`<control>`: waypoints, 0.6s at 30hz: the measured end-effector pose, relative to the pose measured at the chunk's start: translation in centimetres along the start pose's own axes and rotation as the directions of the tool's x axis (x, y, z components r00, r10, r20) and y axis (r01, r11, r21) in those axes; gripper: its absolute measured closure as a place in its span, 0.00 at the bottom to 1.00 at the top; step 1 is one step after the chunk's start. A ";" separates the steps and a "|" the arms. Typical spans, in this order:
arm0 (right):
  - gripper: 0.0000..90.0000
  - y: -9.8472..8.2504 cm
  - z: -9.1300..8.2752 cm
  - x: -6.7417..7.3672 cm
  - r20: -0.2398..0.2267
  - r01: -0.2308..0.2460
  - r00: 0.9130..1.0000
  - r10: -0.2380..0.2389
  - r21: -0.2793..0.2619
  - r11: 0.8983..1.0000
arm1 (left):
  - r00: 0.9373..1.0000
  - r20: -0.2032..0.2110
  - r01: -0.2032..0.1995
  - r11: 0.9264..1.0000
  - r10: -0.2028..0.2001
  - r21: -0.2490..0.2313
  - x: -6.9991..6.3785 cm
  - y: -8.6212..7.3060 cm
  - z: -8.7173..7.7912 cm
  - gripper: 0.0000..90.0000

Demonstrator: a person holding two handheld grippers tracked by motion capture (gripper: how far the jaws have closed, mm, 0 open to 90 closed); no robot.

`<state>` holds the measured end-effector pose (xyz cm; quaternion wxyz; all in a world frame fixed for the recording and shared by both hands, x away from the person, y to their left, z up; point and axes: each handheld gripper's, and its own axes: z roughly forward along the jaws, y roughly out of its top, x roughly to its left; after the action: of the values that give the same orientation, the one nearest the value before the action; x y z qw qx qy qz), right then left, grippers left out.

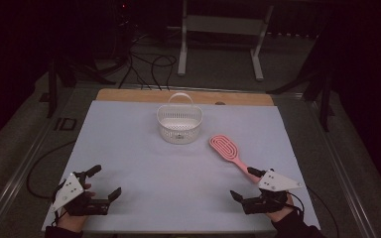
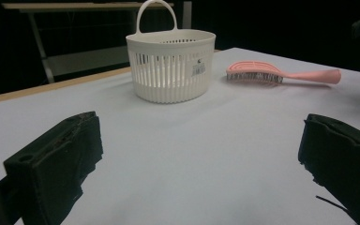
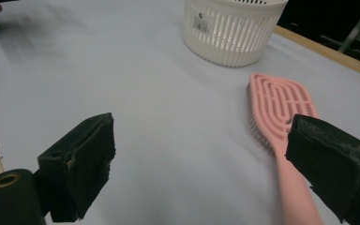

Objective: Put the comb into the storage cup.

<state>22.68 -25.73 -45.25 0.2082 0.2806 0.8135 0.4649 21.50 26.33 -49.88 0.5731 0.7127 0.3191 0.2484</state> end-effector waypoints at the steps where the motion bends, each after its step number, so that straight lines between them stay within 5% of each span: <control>1: 0.09 0.2 -0.1 -0.1 0.007 0.005 1.000 -0.005 0.003 1.000 | 1.000 0.000 -0.001 1.000 0.001 0.000 0.0 0.0 0.0 0.00; 18: 0.09 3.1 -1.5 -2.4 0.058 0.036 0.998 -0.036 -0.007 0.999 | 1.000 -0.001 -0.002 1.000 0.002 0.007 0.0 0.0 0.1 0.00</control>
<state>24.37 -27.02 -41.66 0.2409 0.2785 0.8103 0.4559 21.55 26.25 -49.93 0.5703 0.7148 0.3196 0.2482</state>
